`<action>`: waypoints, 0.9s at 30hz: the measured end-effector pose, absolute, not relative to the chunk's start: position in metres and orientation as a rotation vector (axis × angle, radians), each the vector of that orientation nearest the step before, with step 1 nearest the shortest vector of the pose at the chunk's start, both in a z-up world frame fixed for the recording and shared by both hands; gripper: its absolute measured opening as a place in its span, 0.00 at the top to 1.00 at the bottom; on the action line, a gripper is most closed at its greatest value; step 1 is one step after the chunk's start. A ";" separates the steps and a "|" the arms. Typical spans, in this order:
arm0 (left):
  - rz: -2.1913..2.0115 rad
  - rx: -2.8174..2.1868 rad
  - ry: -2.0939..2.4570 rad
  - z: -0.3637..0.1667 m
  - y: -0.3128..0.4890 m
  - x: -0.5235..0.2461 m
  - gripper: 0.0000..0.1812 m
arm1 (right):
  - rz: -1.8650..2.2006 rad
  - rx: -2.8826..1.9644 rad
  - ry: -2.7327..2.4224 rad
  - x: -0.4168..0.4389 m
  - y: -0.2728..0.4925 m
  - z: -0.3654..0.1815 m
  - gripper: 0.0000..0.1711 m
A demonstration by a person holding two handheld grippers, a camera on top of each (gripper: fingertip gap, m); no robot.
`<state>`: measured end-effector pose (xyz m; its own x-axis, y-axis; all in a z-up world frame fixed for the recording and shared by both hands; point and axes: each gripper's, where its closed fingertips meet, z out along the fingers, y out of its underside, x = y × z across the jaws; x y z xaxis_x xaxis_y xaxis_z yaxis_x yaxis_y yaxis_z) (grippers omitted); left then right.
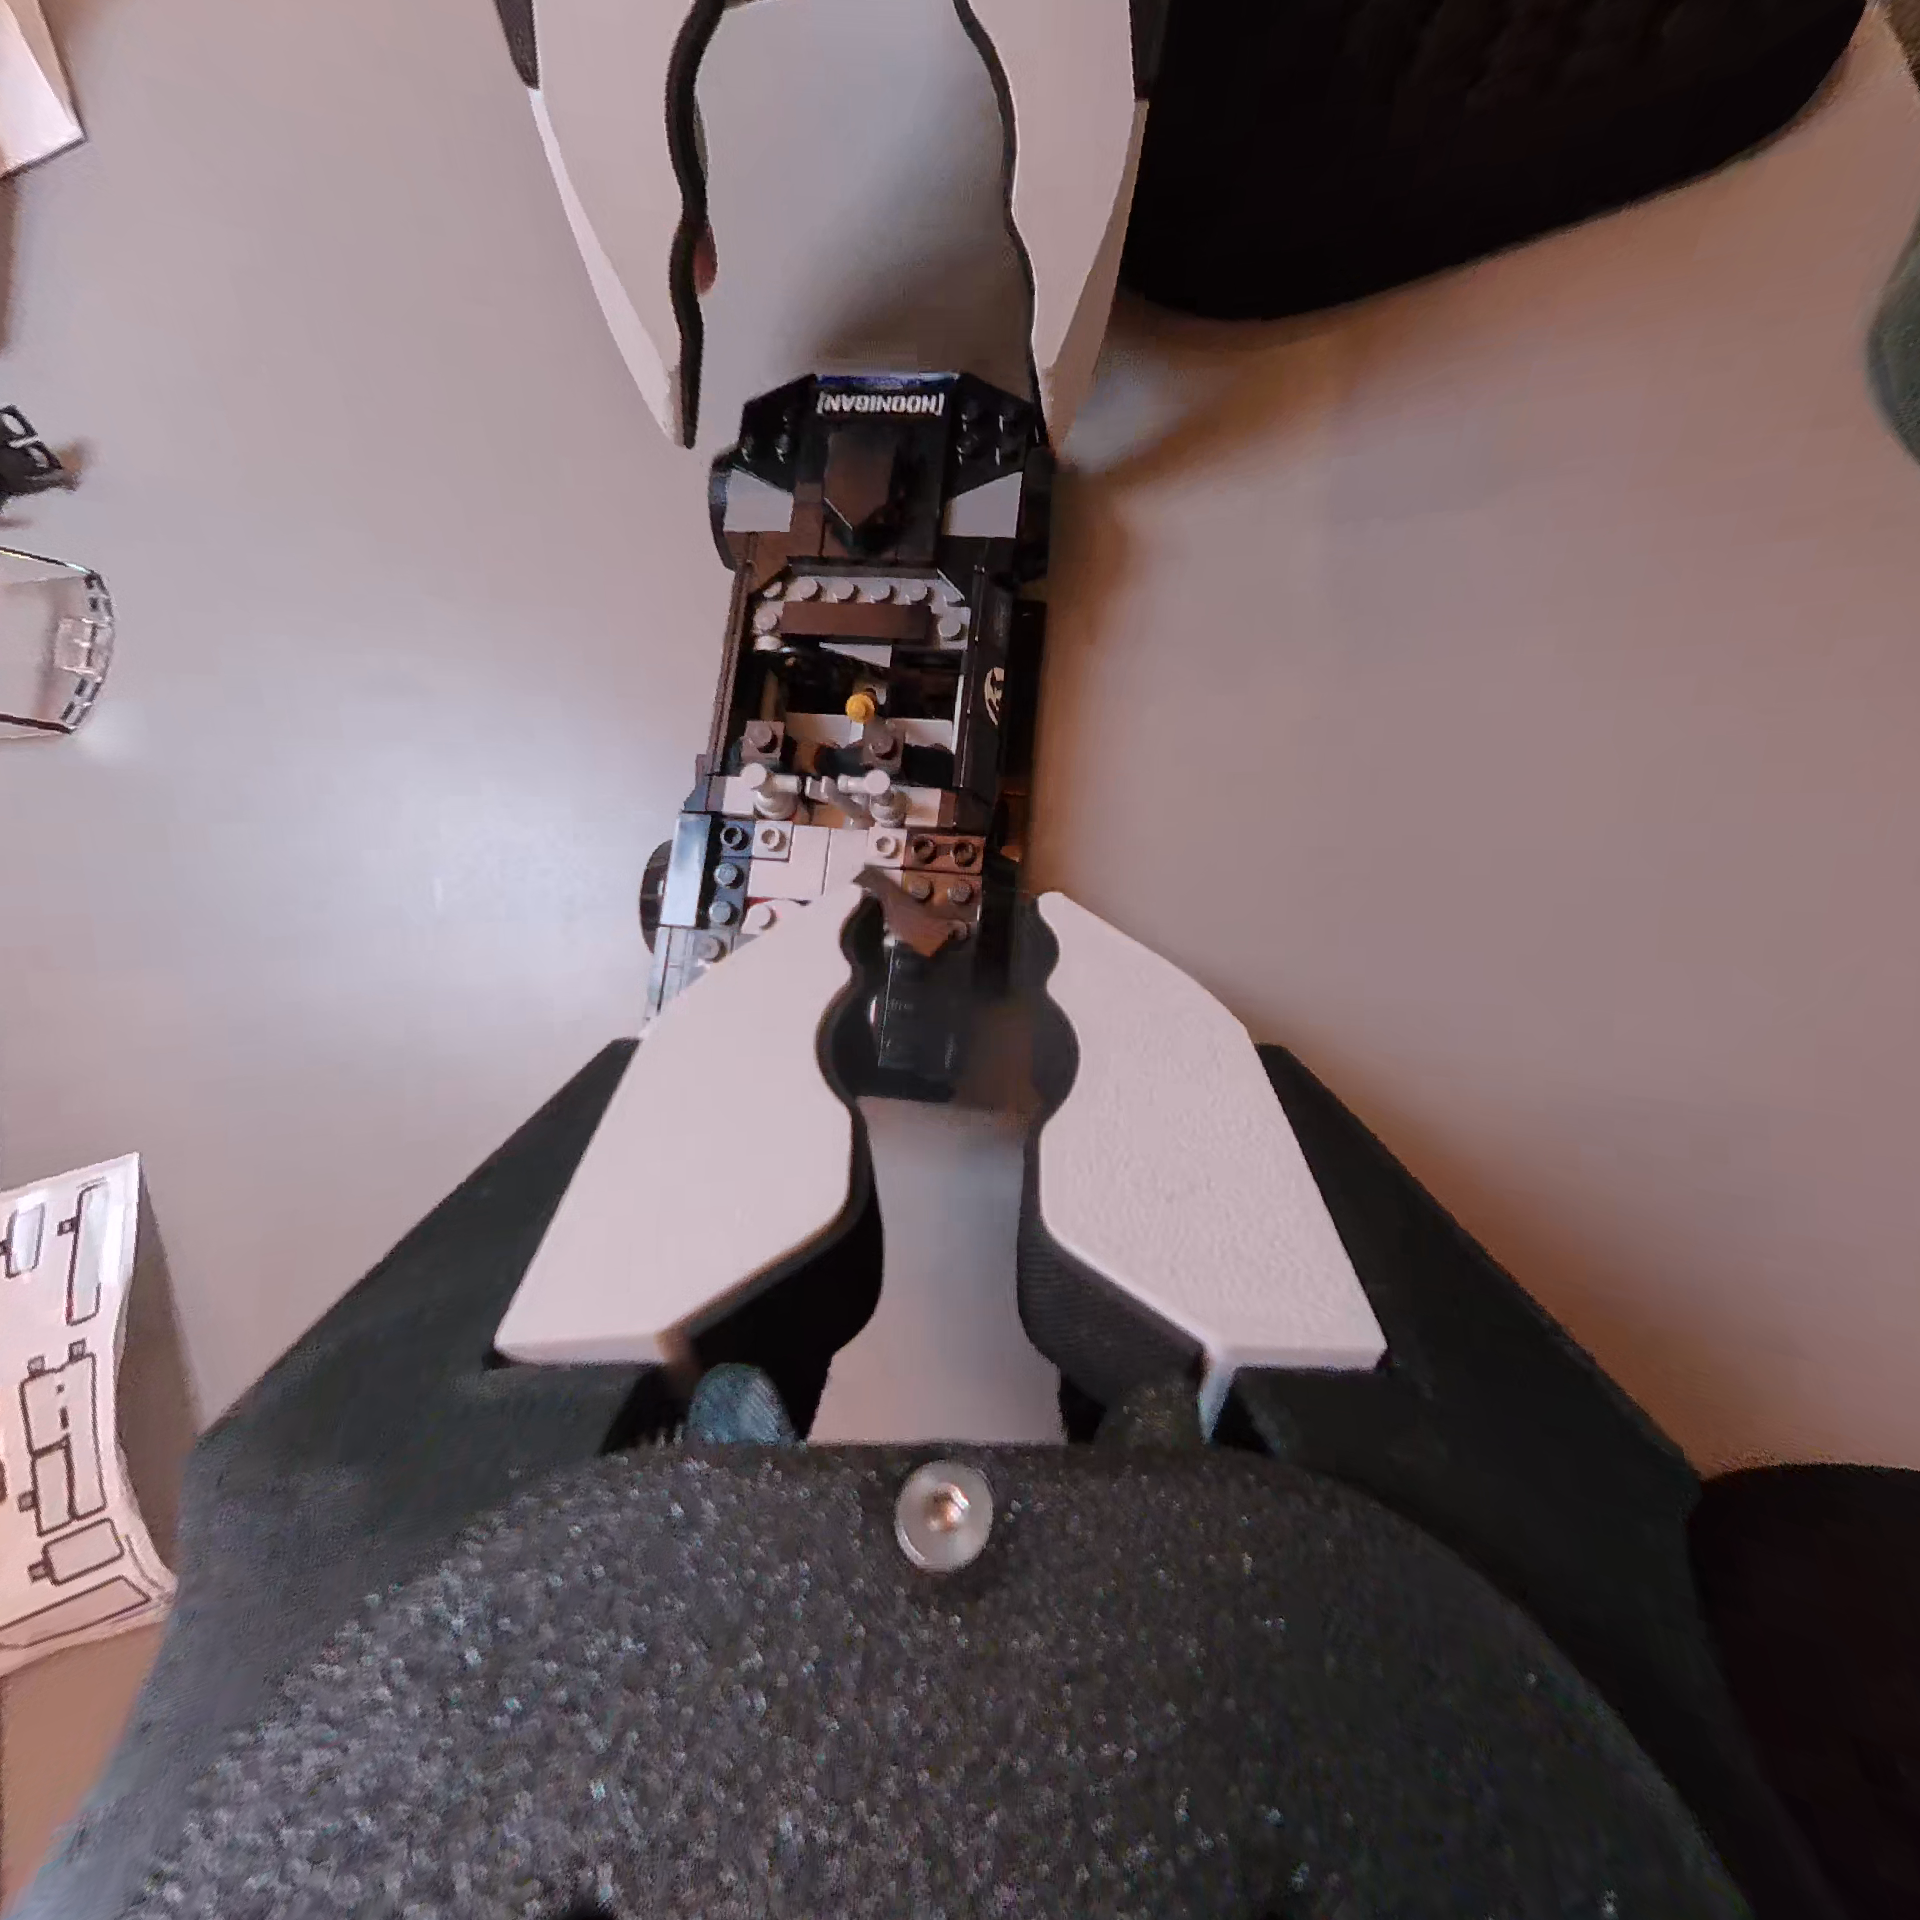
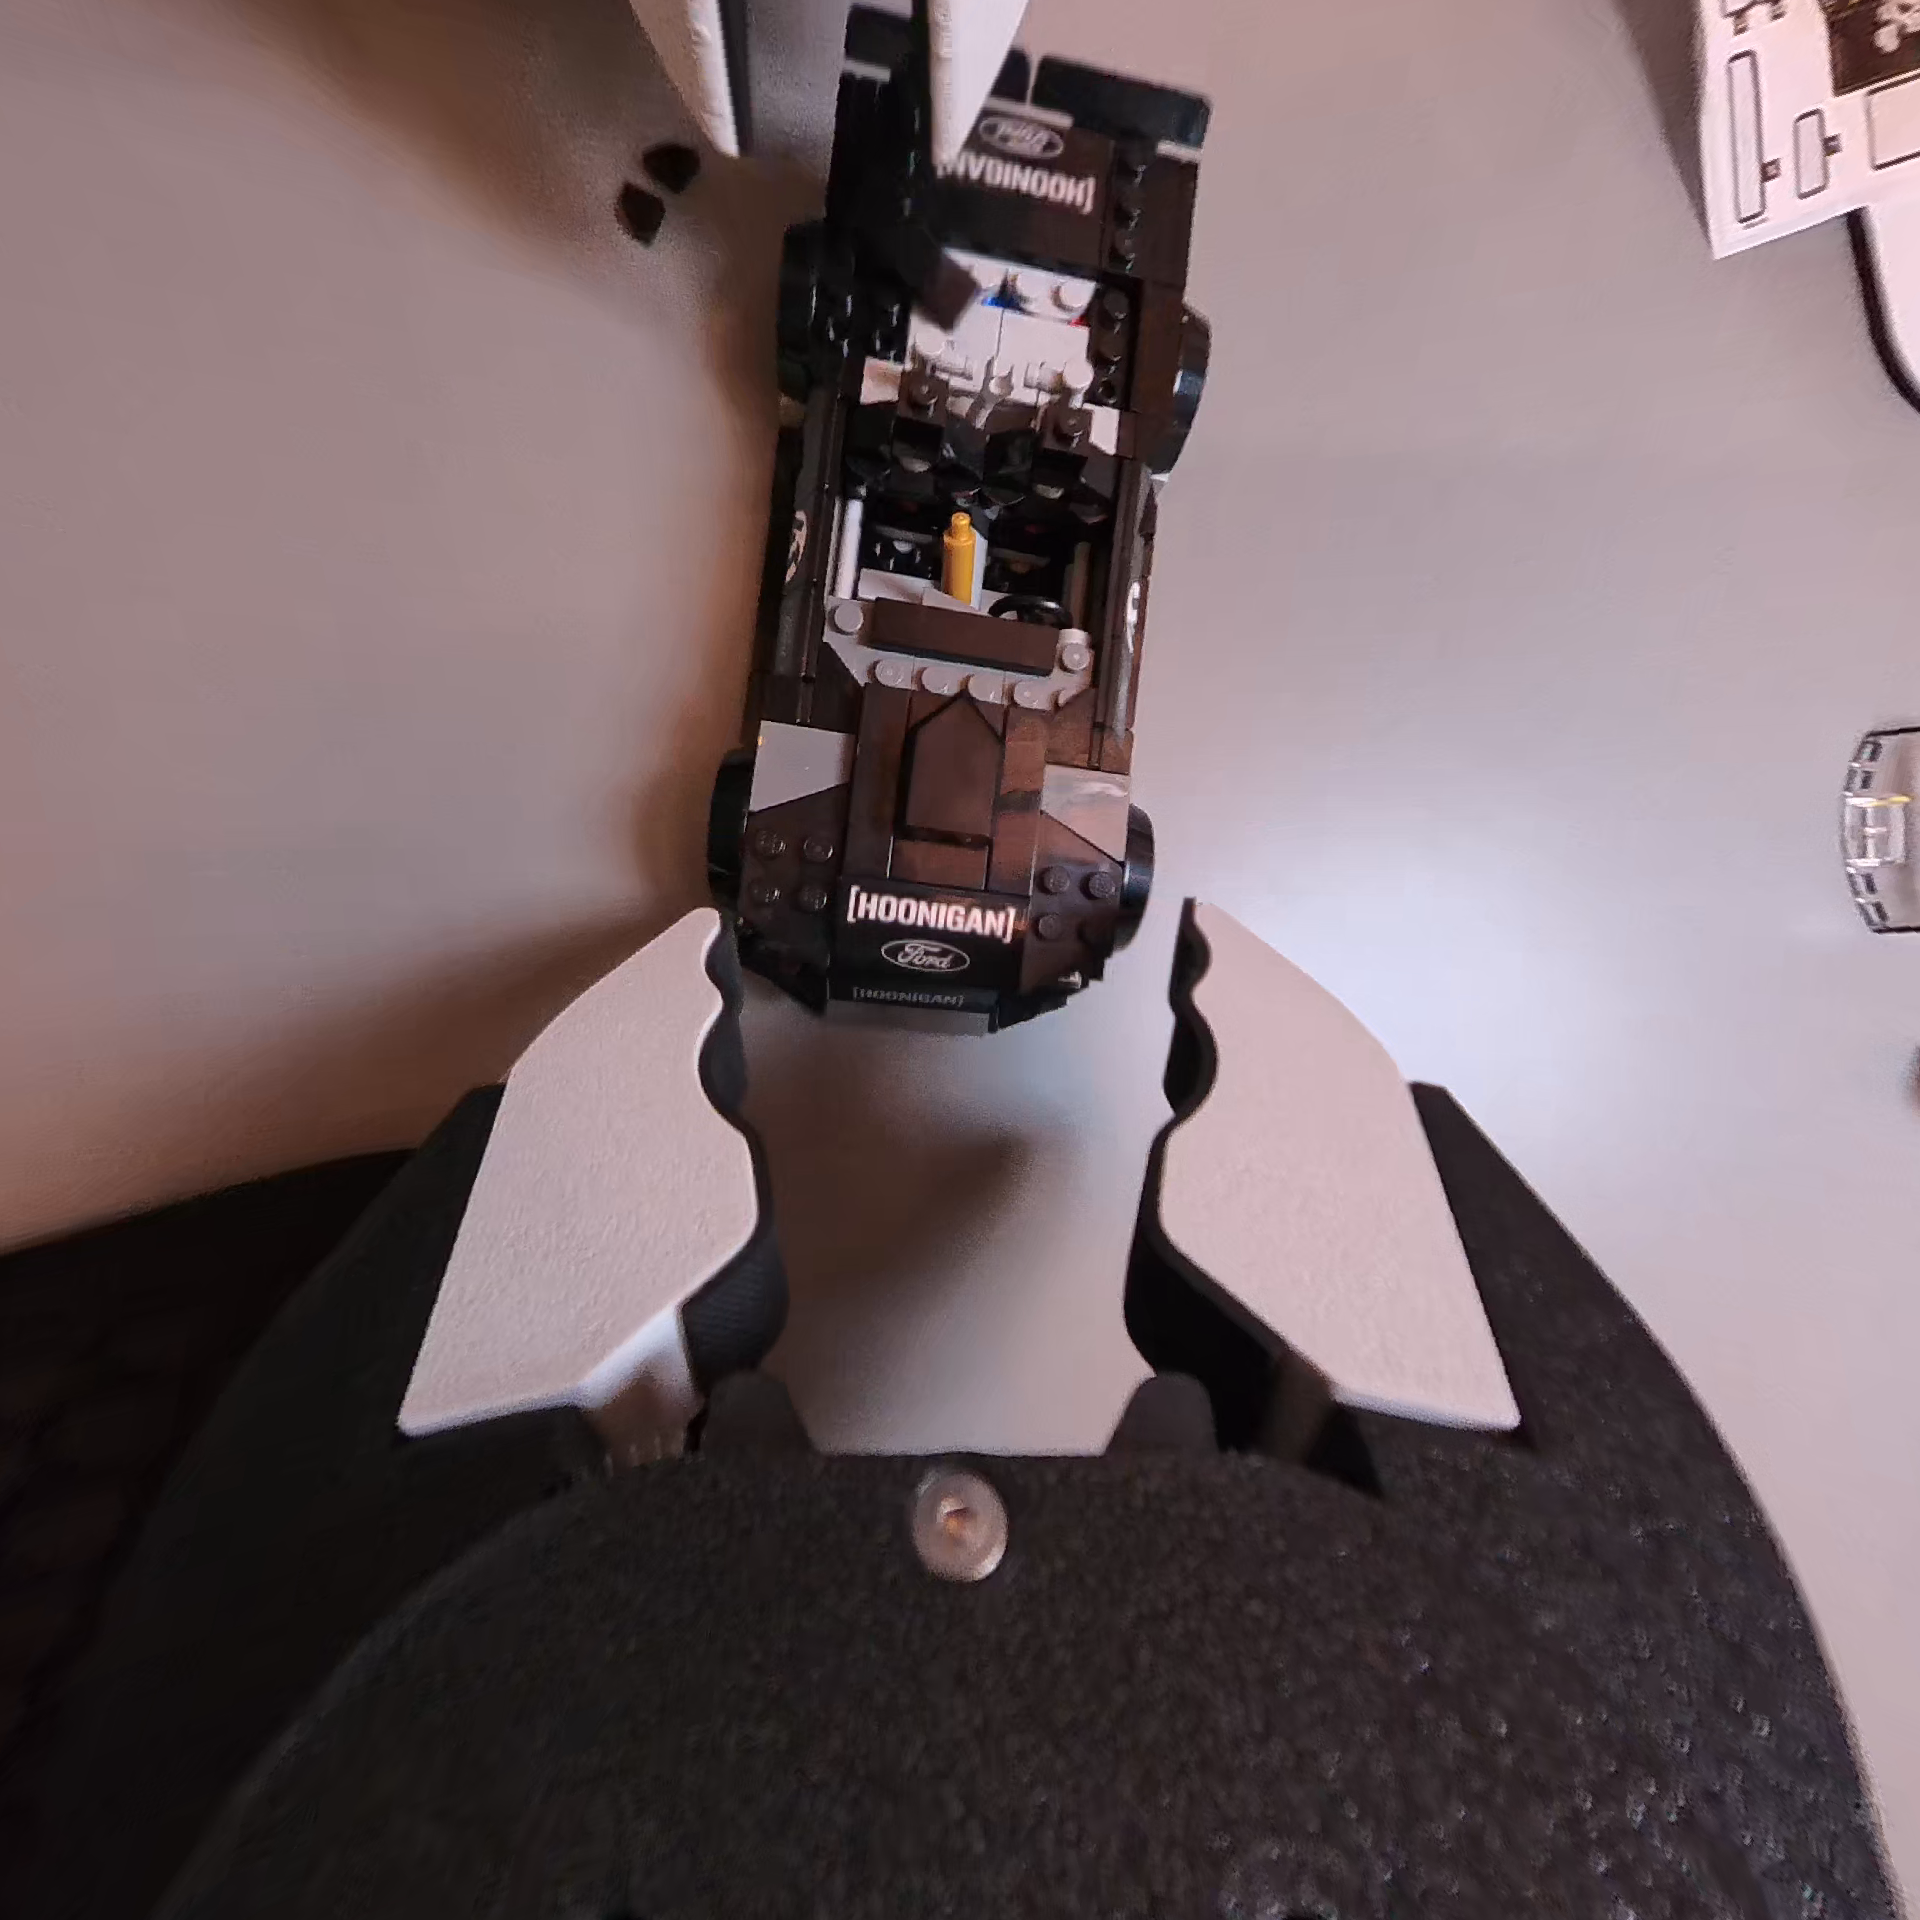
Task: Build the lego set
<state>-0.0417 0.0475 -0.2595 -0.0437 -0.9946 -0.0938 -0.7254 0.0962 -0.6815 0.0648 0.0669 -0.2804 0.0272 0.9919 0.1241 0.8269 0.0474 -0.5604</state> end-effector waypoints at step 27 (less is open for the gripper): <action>-0.670 -1.739 1.589 -0.287 0.065 -0.053 0.59 | 0.584 -1.458 -2.158 -0.032 0.049 -0.252 0.84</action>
